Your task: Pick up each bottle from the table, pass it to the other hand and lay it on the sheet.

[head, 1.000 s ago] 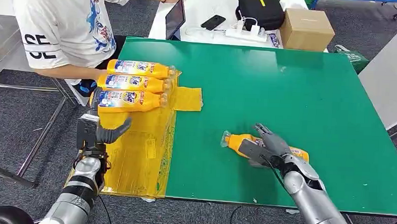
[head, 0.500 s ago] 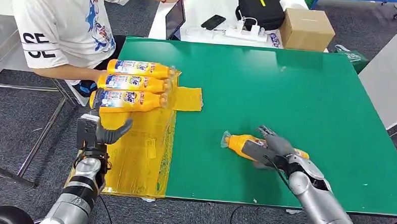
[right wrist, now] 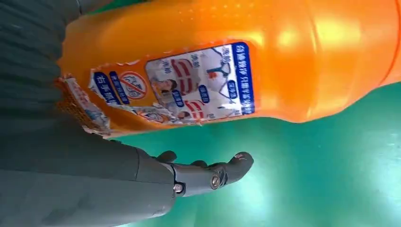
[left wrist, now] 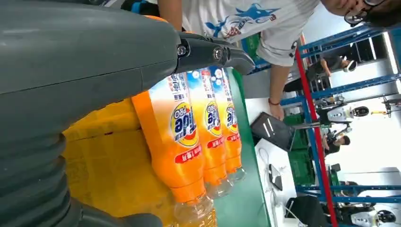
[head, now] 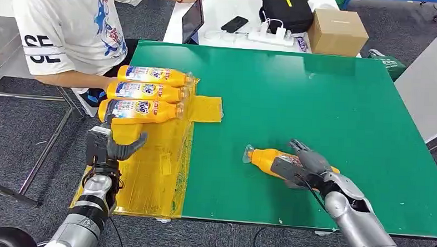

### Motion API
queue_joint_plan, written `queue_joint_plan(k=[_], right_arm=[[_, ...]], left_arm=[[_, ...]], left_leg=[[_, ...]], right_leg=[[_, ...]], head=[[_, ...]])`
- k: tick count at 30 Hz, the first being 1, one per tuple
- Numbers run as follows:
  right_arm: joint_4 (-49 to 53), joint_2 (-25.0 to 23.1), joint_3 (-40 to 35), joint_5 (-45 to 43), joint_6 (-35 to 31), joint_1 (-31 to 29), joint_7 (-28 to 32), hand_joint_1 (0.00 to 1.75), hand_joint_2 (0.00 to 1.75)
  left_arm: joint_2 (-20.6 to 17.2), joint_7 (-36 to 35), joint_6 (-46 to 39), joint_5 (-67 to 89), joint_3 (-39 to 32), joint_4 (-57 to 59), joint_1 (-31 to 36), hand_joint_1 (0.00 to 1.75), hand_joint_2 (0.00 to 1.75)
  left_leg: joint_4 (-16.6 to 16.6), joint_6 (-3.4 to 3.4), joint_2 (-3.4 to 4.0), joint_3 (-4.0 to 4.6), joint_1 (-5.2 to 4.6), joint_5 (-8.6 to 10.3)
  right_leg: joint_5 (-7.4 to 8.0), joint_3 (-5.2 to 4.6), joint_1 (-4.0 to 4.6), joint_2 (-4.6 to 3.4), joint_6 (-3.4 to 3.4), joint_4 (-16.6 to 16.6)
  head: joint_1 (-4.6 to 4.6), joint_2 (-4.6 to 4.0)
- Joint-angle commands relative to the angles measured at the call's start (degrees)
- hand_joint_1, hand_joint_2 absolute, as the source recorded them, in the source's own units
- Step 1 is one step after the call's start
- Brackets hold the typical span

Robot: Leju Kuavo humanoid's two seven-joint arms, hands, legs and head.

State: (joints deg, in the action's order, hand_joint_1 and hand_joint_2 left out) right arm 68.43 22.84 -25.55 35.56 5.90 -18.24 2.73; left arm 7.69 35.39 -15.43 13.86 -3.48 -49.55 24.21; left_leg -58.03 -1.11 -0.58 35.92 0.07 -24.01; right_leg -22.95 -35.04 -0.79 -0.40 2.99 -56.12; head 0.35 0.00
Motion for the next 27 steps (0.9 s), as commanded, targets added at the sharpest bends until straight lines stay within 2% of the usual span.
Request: queue_joint_plan(k=[1, 4, 5, 6, 11, 14, 19, 20, 21, 27], right_arm=[[0.4, 0.9, -1.6, -0.2, 0.5, -0.6, -0.6, 0.0, 1.75], [1.1, 1.4, -1.7, -0.2, 0.6, 0.2, -0.9, 0.0, 1.75], [1.2, 1.4, -1.7, -0.2, 0.6, 0.3, -1.0, 0.0, 1.75], [1.4, 1.5, -1.7, -0.2, 0.6, 0.6, -1.1, 0.0, 1.75], [3.3, 3.8, -1.9, -0.2, 1.9, 2.9, -2.7, 0.0, 1.75], [4.5, 5.1, -1.5, -0.4, 2.2, 4.3, -3.4, 0.0, 1.75], [7.9, 7.3, -0.2, -0.6, 2.6, 7.8, -5.2, 0.0, 1.75], [8.6, 7.8, 0.2, -0.7, 2.6, 8.5, -5.4, 0.0, 1.75], [9.8, 8.2, 0.9, -0.8, 2.5, 9.6, -6.0, 0.0, 1.75], [12.4, 9.7, 2.5, -1.1, 4.0, 12.3, -7.1, 0.0, 1.75]], left_arm=[[0.2, -0.2, 0.3, -0.1, 0.2, 3.9, 1.6, 0.0, 1.75], [0.3, -0.3, 0.4, 0.0, 0.2, 4.0, 1.6, 0.0, 1.75], [0.3, -0.3, 0.4, 0.0, 0.2, 4.0, 1.6, 0.0, 1.75], [0.3, -0.3, 0.4, 0.0, 0.2, 4.0, 1.6, 0.0, 1.75], [0.4, -0.6, 0.4, 0.0, 0.2, 4.4, 1.4, 0.0, 1.75], [0.3, -0.6, 0.4, 0.0, 0.2, 4.4, 1.3, 0.0, 1.75], [0.2, -0.6, 0.4, -0.1, 0.0, 4.0, 0.8, 0.0, 1.75], [0.1, -0.6, 0.5, -0.2, 0.0, 3.9, 0.8, 0.0, 1.75], [0.1, -0.7, 0.5, -0.2, -0.1, 3.7, 0.6, 0.0, 1.75], [0.2, -0.8, 0.3, 0.0, -0.2, 3.8, 0.4, 0.0, 1.75]], left_leg=[[0.0, 0.04, 0.02, -0.16, 0.03, -0.06], [0.0, 0.04, 0.01, -0.14, 0.02, -0.05], [0.0, 0.1, 0.05, -0.42, 0.08, -0.19], [0.0, 0.05, 0.03, -0.2, 0.03, -0.08], [0.0, 0.08, 0.02, -0.35, 0.07, -0.16], [0.0, 0.02, -0.05, -0.08, 0.02, -0.02], [0.0, 0.03, -0.06, -0.11, 0.01, -0.03], [0.0, 0.07, -0.06, -0.37, 0.07, -0.16], [0.0, 0.03, -0.11, -0.11, 0.02, -0.04], [0.0, 0.06, -0.09, -0.25, 0.04, -0.13]], right_leg=[[-0.05, 0.17, 0.04, 0.04, -0.08, 0.0], [-0.05, 0.16, 0.04, 0.04, -0.08, 0.0], [-0.15, 0.44, 0.12, 0.06, -0.17, 0.0], [-0.07, 0.21, 0.05, 0.03, -0.09, 0.0], [-0.14, 0.38, 0.1, 0.08, -0.14, 0.0], [-0.03, 0.11, 0.03, 0.08, -0.04, 0.0], [-0.05, 0.14, 0.03, 0.1, -0.05, 0.1], [-0.16, 0.44, 0.1, 0.16, -0.14, 0.1], [-0.07, 0.16, 0.03, 0.15, -0.06, 0.1], [-0.12, 0.3, 0.07, 0.14, -0.1, 0.1]], head=[[0.0, 0.0], [0.0, 0.0], [-0.02, 0.0], [0.0, 0.0], [0.0, 0.0], [0.0, 0.0], [0.0, 0.0], [0.0, 0.0], [0.0, 0.0], [0.0, 0.0]])
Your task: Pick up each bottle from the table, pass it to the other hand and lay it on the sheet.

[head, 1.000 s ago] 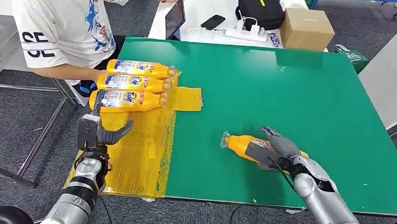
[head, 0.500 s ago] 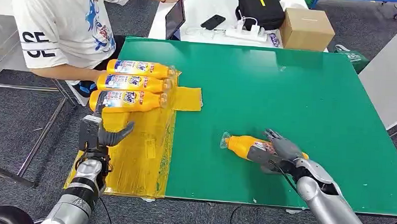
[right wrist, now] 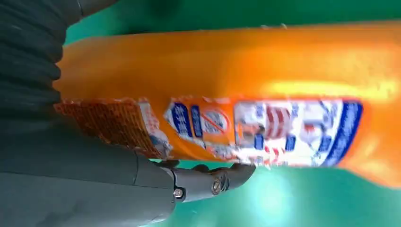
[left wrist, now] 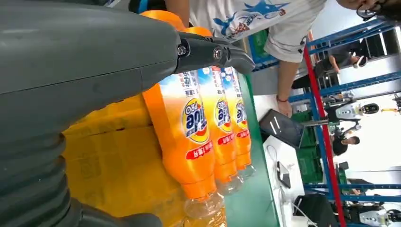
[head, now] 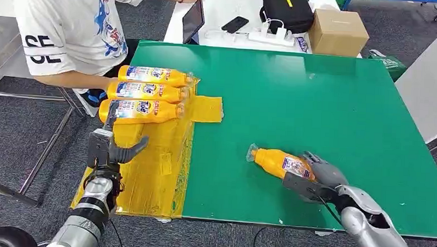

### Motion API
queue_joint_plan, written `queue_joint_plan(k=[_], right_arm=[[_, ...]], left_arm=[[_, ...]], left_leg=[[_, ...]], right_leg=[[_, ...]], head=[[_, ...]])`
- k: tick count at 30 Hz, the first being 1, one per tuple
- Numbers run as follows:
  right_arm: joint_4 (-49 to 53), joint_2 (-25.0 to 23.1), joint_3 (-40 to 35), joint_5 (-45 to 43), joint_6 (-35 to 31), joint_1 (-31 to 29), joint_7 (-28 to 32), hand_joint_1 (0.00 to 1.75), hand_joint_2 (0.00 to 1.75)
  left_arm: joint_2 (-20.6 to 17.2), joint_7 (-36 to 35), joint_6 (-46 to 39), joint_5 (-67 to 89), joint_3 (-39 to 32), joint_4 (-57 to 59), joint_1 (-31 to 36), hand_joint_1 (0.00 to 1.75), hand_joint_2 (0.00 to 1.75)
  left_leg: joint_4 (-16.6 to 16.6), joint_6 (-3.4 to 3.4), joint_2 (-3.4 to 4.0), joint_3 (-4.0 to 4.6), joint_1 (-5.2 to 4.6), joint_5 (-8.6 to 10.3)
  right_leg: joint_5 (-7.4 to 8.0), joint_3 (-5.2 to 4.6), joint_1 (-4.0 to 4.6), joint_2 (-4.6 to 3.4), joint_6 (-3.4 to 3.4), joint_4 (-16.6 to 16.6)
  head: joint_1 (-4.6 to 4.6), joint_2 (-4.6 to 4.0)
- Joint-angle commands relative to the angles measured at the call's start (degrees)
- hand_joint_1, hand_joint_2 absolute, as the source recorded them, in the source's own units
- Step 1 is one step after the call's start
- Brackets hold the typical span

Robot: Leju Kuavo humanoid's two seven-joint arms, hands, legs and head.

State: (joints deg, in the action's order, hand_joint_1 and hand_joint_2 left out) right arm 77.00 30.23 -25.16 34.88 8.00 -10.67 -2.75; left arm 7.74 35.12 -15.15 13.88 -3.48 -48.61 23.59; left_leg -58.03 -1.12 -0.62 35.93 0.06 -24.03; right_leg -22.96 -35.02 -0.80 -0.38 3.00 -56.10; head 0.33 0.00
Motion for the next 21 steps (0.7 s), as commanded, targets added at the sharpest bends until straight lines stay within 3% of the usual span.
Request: queue_joint_plan(k=[1, 2, 3, 4, 18, 19, 21], right_arm=[[4.0, 2.3, 2.5, -0.6, 2.1, 5.3, -1.6, 0.05, 1.75], [3.8, 2.1, 2.7, -0.7, 2.4, 5.5, -1.6, 0.65, 1.75], [3.6, 2.1, 2.6, -0.7, 2.6, 5.6, -1.6, 1.64, 1.75], [3.0, 1.9, 2.5, -0.6, 2.8, 5.5, -1.5, 1.75, 1.75], [3.3, 0.6, 4.6, -1.1, 1.4, 7.8, 0.3, 1.75, 1.75], [3.1, -2.6, 6.9, -1.0, -1.5, 7.9, 2.6, 1.75, 1.75], [3.1, -4.3, 7.0, -0.5, -2.3, 7.4, 2.6, 1.75, 1.75]], left_arm=[[0.2, -0.4, 0.0, 0.0, -0.2, 3.0, 1.1, 0.0, 1.75], [0.3, -0.4, 0.0, 0.0, -0.2, 3.1, 1.2, 0.0, 1.75], [0.3, -0.3, -0.1, 0.0, -0.2, 3.1, 1.2, 0.0, 1.75], [0.5, -0.3, 0.0, 0.0, -0.1, 3.3, 1.3, 0.0, 1.75], [1.8, -0.4, -0.4, 0.2, 1.1, 3.3, 1.0, 0.0, 1.75], [1.8, -0.5, -0.3, 0.0, 1.2, 2.7, 0.6, 0.0, 1.75], [1.8, -0.6, -0.2, 0.0, 1.2, 2.3, 0.4, 0.0, 1.75]], left_leg=[[0.0, 0.05, -0.06, -0.15, 0.03, -0.06], [0.0, 0.07, -0.05, -0.25, 0.05, -0.1], [0.0, 0.06, -0.08, -0.18, 0.05, -0.06], [0.0, 0.07, -0.06, -0.28, 0.08, -0.12], [0.1, 0.08, -0.02, -0.34, 0.08, -0.12], [0.1, 0.07, -0.02, -0.25, 0.07, -0.08], [0.1, 0.09, 0.04, -0.35, 0.1, -0.11]], right_leg=[[-0.08, 0.18, 0.04, 0.12, -0.07, 0.0], [-0.11, 0.29, 0.07, 0.14, -0.11, 0.1], [-0.08, 0.22, 0.06, 0.14, -0.08, 0.1], [-0.11, 0.32, 0.1, 0.14, -0.12, 0.1], [-0.11, 0.37, 0.1, 0.11, -0.12, 0.1], [-0.07, 0.28, 0.08, 0.1, -0.1, 0.1], [-0.07, 0.37, 0.12, 0.06, -0.14, 0.1]], head=[[0.0, 0.0], [0.02, 0.0], [0.0, 0.0], [0.02, 0.0], [0.0, 0.0], [0.02, 0.0], [0.04, 0.0]])
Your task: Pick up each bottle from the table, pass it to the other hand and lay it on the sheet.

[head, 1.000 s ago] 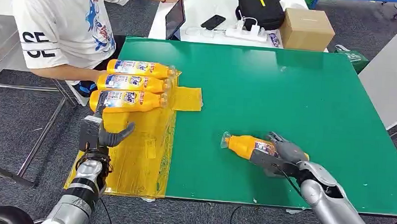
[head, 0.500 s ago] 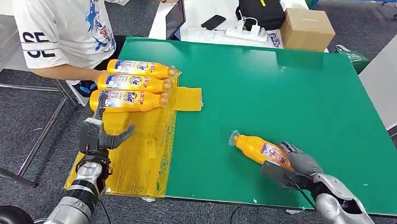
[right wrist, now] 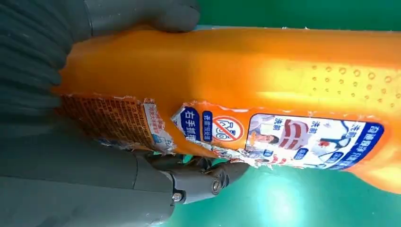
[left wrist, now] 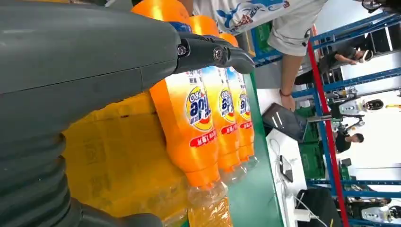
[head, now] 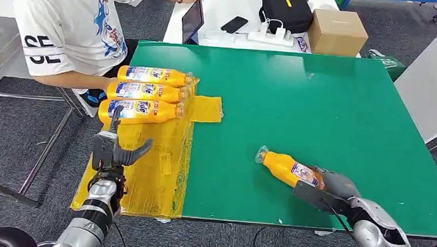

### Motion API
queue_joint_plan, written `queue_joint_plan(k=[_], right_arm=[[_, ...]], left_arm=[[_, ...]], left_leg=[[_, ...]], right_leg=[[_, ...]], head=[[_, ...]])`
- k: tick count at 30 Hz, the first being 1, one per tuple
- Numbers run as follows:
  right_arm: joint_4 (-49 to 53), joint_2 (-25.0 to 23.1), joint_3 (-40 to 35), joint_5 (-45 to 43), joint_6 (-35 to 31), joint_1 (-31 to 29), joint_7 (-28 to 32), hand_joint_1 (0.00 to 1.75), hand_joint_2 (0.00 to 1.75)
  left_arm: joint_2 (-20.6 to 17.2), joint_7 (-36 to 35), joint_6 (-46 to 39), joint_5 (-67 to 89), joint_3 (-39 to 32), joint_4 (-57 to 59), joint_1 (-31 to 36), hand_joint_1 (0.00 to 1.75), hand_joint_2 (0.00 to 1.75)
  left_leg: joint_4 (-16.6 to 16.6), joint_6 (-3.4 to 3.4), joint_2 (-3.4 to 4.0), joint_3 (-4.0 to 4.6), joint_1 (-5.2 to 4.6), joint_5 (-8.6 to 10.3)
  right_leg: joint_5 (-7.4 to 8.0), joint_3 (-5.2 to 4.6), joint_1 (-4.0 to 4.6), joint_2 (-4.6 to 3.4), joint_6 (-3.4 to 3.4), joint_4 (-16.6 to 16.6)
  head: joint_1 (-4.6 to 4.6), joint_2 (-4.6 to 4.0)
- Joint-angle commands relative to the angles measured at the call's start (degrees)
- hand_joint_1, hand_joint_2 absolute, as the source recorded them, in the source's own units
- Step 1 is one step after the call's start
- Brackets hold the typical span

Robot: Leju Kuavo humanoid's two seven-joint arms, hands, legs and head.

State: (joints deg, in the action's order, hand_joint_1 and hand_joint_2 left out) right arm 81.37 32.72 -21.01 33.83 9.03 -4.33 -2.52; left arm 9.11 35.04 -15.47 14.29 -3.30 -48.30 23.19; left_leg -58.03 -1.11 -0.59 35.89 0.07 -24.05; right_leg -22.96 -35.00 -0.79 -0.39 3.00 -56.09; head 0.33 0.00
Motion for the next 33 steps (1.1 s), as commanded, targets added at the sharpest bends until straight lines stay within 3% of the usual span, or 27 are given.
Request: queue_joint_plan(k=[1, 3, 6, 9, 11, 14, 18, 21, 27, 30, 33], right_arm=[[-1.0, -12.3, 6.7, 0.9, -10.4, 1.3, 6.7, 1.75, 1.75], [1.8, -23.3, 10.1, 4.6, -23.0, -0.3, 12.4, 1.75, 1.75], [8.5, -30.8, 11.6, 6.4, -37.1, -2.1, 18.1, 1.75, 1.75], [10.1, -30.7, 11.8, 6.4, -37.6, -2.2, 18.2, 1.75, 1.75], [10.7, -32.5, 13.9, 5.7, -43.2, -2.0, 23.5, 1.75, 1.75], [11.5, -34.6, 16.2, 7.3, -49.0, -1.7, 25.6, 1.75, 1.75], [7.6, -35.3, 16.9, 5.7, -48.9, -2.9, 27.5, 1.75, 1.75], [1.5, -35.6, 15.2, 2.3, -44.8, -3.7, 31.3, 1.75, 1.75], [1.0, -35.8, 15.2, 2.2, -45.3, -3.8, 31.9, 1.75, 1.75], [-3.1, -36.1, 11.2, 0.8, -37.9, -2.7, 35.4, 1.61, 1.75], [-10.2, -39.4, 7.2, -0.8, -36.6, -2.5, 40.6, 1.71, 1.75]], left_arm=[[0.6, -0.7, 0.3, -0.8, 1.0, 1.3, 0.4, 0.0, 1.75], [1.5, -1.4, 1.1, -1.8, 0.6, -1.6, -1.3, 0.0, 1.75], [3.1, -2.7, 3.7, -4.1, 1.4, -4.2, -2.7, 0.0, 1.75], [3.5, -3.1, 3.9, -4.5, 2.0, -4.5, -2.8, 0.0, 1.75], [3.5, -4.3, 6.8, -8.0, 3.1, -4.6, -2.5, 0.0, 1.75], [4.1, -5.9, 9.3, -11.2, 5.2, -5.7, -2.2, 0.0, 1.75], [3.8, -7.7, 15.9, -17.2, 8.6, -8.8, -3.1, 0.0, 1.75], [2.6, -9.2, 23.2, -23.1, 11.7, -12.9, -5.1, 0.0, 1.75], [2.4, -9.3, 23.2, -23.3, 11.8, -13.1, -5.2, 0.0, 1.75], [0.2, -10.5, 35.9, -31.0, 14.9, -12.1, -5.8, 0.0, 1.75], [-1.4, -10.0, 43.2, -33.6, 17.9, -11.5, -6.3, 0.0, 1.75]], left_leg=[[0.1, 0.07, 0.04, -0.24, 0.09, -0.06], [0.1, 0.11, 0.21, -0.33, 0.14, -0.08], [0.1, 0.12, 0.48, -0.09, 0.11, -0.09], [0.0, 0.11, 0.45, -0.03, 0.04, -0.06], [0.0, 0.12, 0.2, -0.12, 0.13, -0.08], [0.0, 0.08, 0.14, 0.02, 0.1, -0.02], [0.0, 0.1, 0.1, -0.06, 0.07, -0.08], [0.0, 0.08, 0.21, -0.03, 0.03, -0.05], [0.1, 0.11, 0.21, -0.06, 0.03, -0.07], [0.1, 0.1, 0.22, -0.12, 0.06, -0.08], [0.1, 0.11, 0.37, -0.22, 0.09, -0.1]], right_leg=[[-0.03, 0.26, 0.1, 0.03, -0.11, 0.1], [0.01, 0.3, 0.15, -0.14, -0.16, 0.2], [0.06, 0.0, 0.13, -0.39, -0.14, 0.0], [-0.02, -0.16, 0.06, -0.26, -0.12, -0.1], [-0.1, 0.0, 0.14, -0.13, -0.14, -0.1], [-0.06, -0.11, 0.11, -0.12, -0.11, -0.1], [-0.1, 0.05, 0.07, -0.07, -0.13, -0.1], [-0.02, -0.02, 0.03, -0.2, -0.11, 0.0], [-0.05, 0.02, 0.04, -0.19, -0.14, 0.0], [-0.05, 0.07, 0.06, -0.21, -0.13, 0.0], [-0.01, 0.13, 0.1, -0.34, -0.14, 0.1]], head=[[0.0, 0.0], [0.02, 0.0], [0.04, 0.0], [-0.04, 0.0], [0.0, 0.0], [0.02, 0.0], [0.0, 0.0], [0.02, 0.0], [-0.02, 0.0], [0.02, 0.0], [0.02, 0.0]])
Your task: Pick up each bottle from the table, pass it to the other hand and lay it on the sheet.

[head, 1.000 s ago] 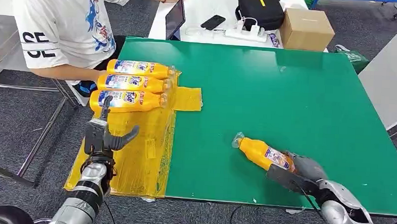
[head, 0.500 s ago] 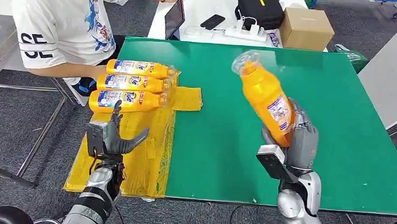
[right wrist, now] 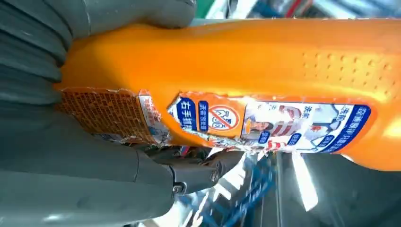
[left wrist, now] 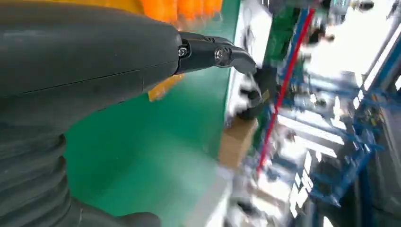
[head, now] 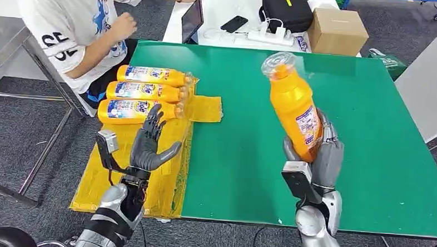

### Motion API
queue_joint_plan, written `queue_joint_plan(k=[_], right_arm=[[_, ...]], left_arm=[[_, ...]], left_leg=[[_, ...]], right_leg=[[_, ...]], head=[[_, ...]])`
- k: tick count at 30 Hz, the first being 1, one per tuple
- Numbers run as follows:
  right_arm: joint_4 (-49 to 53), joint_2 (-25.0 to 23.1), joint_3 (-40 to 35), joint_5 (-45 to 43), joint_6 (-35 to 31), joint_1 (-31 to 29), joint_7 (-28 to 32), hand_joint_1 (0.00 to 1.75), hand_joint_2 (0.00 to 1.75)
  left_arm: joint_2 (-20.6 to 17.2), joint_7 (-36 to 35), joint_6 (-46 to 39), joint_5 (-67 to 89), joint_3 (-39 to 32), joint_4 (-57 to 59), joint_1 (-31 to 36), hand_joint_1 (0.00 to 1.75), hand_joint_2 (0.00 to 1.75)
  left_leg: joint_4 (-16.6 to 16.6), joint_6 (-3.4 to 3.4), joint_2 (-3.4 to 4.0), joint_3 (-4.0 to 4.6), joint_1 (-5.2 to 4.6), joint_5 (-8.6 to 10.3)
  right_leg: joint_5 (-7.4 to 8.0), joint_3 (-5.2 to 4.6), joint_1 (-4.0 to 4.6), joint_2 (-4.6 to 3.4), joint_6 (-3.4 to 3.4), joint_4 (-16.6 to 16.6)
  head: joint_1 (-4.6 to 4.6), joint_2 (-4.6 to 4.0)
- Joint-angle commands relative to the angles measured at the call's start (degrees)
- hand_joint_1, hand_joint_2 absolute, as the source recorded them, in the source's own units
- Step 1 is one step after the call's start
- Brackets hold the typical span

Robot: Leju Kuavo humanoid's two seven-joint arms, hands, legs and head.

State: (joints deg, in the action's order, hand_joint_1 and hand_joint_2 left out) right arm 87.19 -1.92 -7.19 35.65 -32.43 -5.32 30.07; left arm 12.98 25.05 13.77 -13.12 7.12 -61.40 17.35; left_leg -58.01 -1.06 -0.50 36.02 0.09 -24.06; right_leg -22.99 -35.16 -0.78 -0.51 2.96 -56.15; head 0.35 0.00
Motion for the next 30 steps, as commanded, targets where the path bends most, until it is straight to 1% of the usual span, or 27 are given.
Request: queue_joint_plan(k=[1, 3, 4, 5, 6, 7, 8, 9, 10, 12, 14, 15, 16, 18, 19, 21, 22, 25, 26, 27, 29, 30], right_arm=[[-16.7, -5.3, -7.0, -2.4, 4.1, -1.3, 8.4, 1.71, 1.75], [-16.7, -5.3, -7.0, -2.4, 4.1, -1.3, 8.4, 1.71, 1.75], [-16.7, -5.2, -7.0, -2.4, 4.1, -1.6, 8.4, 1.71, 1.75], [-16.6, -5.0, -6.9, -2.4, 4.1, -1.7, 8.4, 1.71, 1.75], [-16.3, -4.8, -6.8, -2.5, 4.1, -1.7, 8.4, 1.71, 1.75], [-16.1, -4.8, -6.9, -2.8, 4.5, -1.6, 8.3, 1.75, 1.75], [-16.5, -4.9, -7.4, -3.2, 5.9, -1.5, 8.2, 1.75, 1.75], [-19.2, -5.7, -8.9, -2.9, 7.1, -1.5, 8.4, 1.71, 1.75], [-21.9, -6.1, -10.0, -2.3, 7.1, -1.8, 8.7, 1.71, 1.75], [-27.3, -6.8, -12.6, -0.6, 5.2, -2.9, 9.6, 1.75, 1.75], [-29.9, -7.4, -14.2, -1.2, 5.6, -3.8, 9.9, 1.73, 1.75], [-30.7, -7.5, -15.2, -0.7, 5.1, -4.2, 9.9, 1.73, 1.75], [-31.4, -7.9, -16.1, -1.2, 5.6, -4.5, 9.9, 1.75, 1.75], [-32.8, -8.5, -17.9, -0.9, 5.4, -5.2, 9.8, 1.75, 1.75], [-32.9, -8.8, -18.1, -0.9, 5.5, -5.2, 9.8, 1.75, 1.75], [-32.9, -8.8, -18.1, -0.9, 5.5, -5.2, 9.8, 1.75, 1.75], [-32.9, -8.9, -18.2, -0.9, 5.5, -5.3, 9.8, 1.75, 1.75], [-33.0, -8.6, -18.2, -1.2, 5.7, -5.4, 9.7, 1.75, 1.75], [-33.0, -8.6, -18.2, -1.2, 5.7, -5.4, 9.7, 1.75, 1.75], [-33.0, -8.6, -18.2, -1.2, 5.7, -5.4, 9.7, 1.75, 1.75], [-33.0, -8.6, -18.2, -1.2, 5.7, -5.4, 9.7, 1.75, 1.75], [-33.0, -8.6, -18.2, -1.2, 5.7, -5.4, 9.7, 1.75, 1.75]], left_arm=[[-5.3, 0.0, 13.9, -6.2, 7.6, 1.6, -0.5, 0.0, 1.75], [-5.3, 0.0, 13.9, -6.2, 7.6, 1.6, -0.5, 0.0, 1.75], [-5.2, 0.0, 13.8, -6.2, 7.6, 1.5, -0.4, 0.0, 1.75], [-5.3, 0.0, 13.8, -6.2, 7.6, 1.5, -0.4, 0.0, 1.75], [-5.3, 0.0, 13.8, -6.3, 7.6, 1.5, -0.3, 0.0, 1.75], [-5.5, 0.0, 14.5, -6.6, 8.0, 1.5, -0.3, 0.0, 1.75], [-5.8, 0.0, 15.5, -6.7, 8.6, 1.4, -0.4, 0.0, 1.75], [-6.4, -0.1, 16.9, -6.5, 10.1, 1.6, -0.5, 0.0, 1.75], [-6.5, 0.0, 17.1, -6.6, 10.8, 1.9, -0.6, 0.0, 1.75], [-6.9, 0.2, 18.1, -7.2, 12.3, 3.1, -0.4, 0.0, 1.75], [-7.0, 0.0, 19.0, -8.2, 13.3, 4.4, -0.3, 0.0, 1.75], [-7.0, -0.4, 19.0, -8.5, 13.7, 5.0, -0.2, 0.0, 1.75], [-7.0, -0.6, 20.1, -9.3, 14.5, 5.8, -0.1, 0.0, 1.75], [-7.1, -0.9, 19.3, -9.0, 15.7, 6.9, 0.5, 0.0, 1.75], [-7.1, -0.9, 19.3, -9.0, 15.7, 7.0, 0.5, 0.0, 1.75], [-7.1, -0.9, 19.3, -9.0, 15.7, 7.0, 0.5, 0.0, 1.75], [-7.1, -0.9, 19.2, -9.0, 15.7, 7.0, 0.6, 0.0, 1.75], [-7.2, -0.9, 19.0, -9.0, 15.9, 7.1, 0.7, 0.0, 1.75], [-7.2, -0.9, 19.0, -9.0, 15.9, 7.1, 0.7, 0.0, 1.75], [-7.2, -0.9, 19.0, -9.0, 15.9, 7.1, 0.7, 0.0, 1.75], [-7.2, -0.9, 19.0, -9.0, 15.9, 7.1, 0.7, 0.0, 1.75], [-7.2, -0.9, 19.0, -9.0, 15.9, 7.1, 0.7, 0.0, 1.75]], left_leg=[[0.1, 0.1, 0.38, -0.54, 0.12, -0.16], [0.1, 0.08, 0.22, -0.32, 0.08, -0.09], [0.1, 0.15, 0.33, -0.67, 0.15, -0.22], [0.1, 0.08, 0.15, -0.31, 0.07, -0.09], [0.1, 0.06, 0.15, -0.24, 0.07, -0.08], [0.1, 0.08, 0.21, -0.39, 0.09, -0.14], [0.1, 0.05, 0.13, -0.3, 0.06, -0.09], [0.0, 0.04, 0.11, -0.2, 0.06, -0.07], [0.1, 0.06, 0.19, -0.36, 0.08, -0.13], [0.1, 0.06, 0.19, -0.3, 0.07, -0.09], [0.1, 0.12, 0.3, -0.6, 0.13, -0.19], [0.1, 0.08, 0.19, -0.28, 0.06, -0.08], [0.1, 0.11, 0.24, -0.44, 0.08, -0.14], [0.1, 0.06, 0.12, -0.2, 0.02, -0.06], [0.1, 0.08, 0.17, -0.36, 0.08, -0.12], [0.1, 0.05, 0.12, -0.2, 0.04, -0.06], [0.1, 0.07, 0.17, -0.37, 0.08, -0.12], [0.0, 0.03, 0.05, -0.09, 0.04, -0.02], [0.0, 0.04, 0.12, -0.28, 0.07, -0.1], [0.1, 0.04, 0.12, -0.25, 0.03, -0.08], [0.0, 0.08, 0.14, -0.44, 0.1, -0.16], [0.1, 0.04, 0.06, -0.17, 0.02, -0.05]], right_leg=[[-0.01, 0.45, 0.14, -0.29, -0.15, 0.2], [-0.02, 0.28, 0.09, -0.15, -0.11, 0.1], [-0.11, 0.6, 0.18, -0.21, -0.22, 0.2], [-0.03, 0.27, 0.09, -0.09, -0.12, 0.1], [-0.02, 0.2, 0.08, -0.1, -0.1, 0.1], [-0.06, 0.33, 0.11, -0.13, -0.13, 0.1], [-0.04, 0.26, 0.07, -0.07, -0.1, 0.1], [-0.02, 0.18, 0.07, -0.06, -0.08, 0.1], [-0.05, 0.33, 0.09, -0.11, -0.12, 0.1], [-0.01, 0.27, 0.07, -0.14, -0.1, 0.1], [-0.07, 0.55, 0.15, -0.2, -0.19, 0.2], [-0.01, 0.24, 0.07, -0.14, -0.11, 0.1], [-0.06, 0.39, 0.1, -0.17, -0.17, 0.1], [-0.02, 0.16, 0.03, -0.08, -0.09, 0.1], [-0.06, 0.33, 0.1, -0.11, -0.13, 0.1], [-0.03, 0.16, 0.05, -0.07, -0.08, 0.1], [-0.06, 0.32, 0.1, -0.1, -0.13, 0.1], [-0.01, 0.05, 0.04, -0.02, -0.06, 0.1], [-0.06, 0.25, 0.08, -0.05, -0.1, 0.1], [-0.05, 0.21, 0.04, -0.05, -0.09, 0.1], [-0.11, 0.41, 0.12, -0.04, -0.15, 0.1], [-0.04, 0.13, 0.03, -0.01, -0.08, 0.1]], head=[[0.0, 0.0], [0.0, 0.0], [-0.02, 0.0], [0.0, 0.0], [-0.02, 0.0], [-0.02, 0.0], [0.0, 0.0], [0.02, 0.0], [0.0, 0.0], [0.02, 0.0], [0.0, 0.0], [0.02, 0.0], [0.02, 0.0], [0.02, 0.0], [0.0, 0.0], [0.02, 0.0], [0.0, 0.0], [0.02, 0.0], [0.0, 0.0], [0.0, 0.0], [0.02, 0.0], [0.0, 0.0]])
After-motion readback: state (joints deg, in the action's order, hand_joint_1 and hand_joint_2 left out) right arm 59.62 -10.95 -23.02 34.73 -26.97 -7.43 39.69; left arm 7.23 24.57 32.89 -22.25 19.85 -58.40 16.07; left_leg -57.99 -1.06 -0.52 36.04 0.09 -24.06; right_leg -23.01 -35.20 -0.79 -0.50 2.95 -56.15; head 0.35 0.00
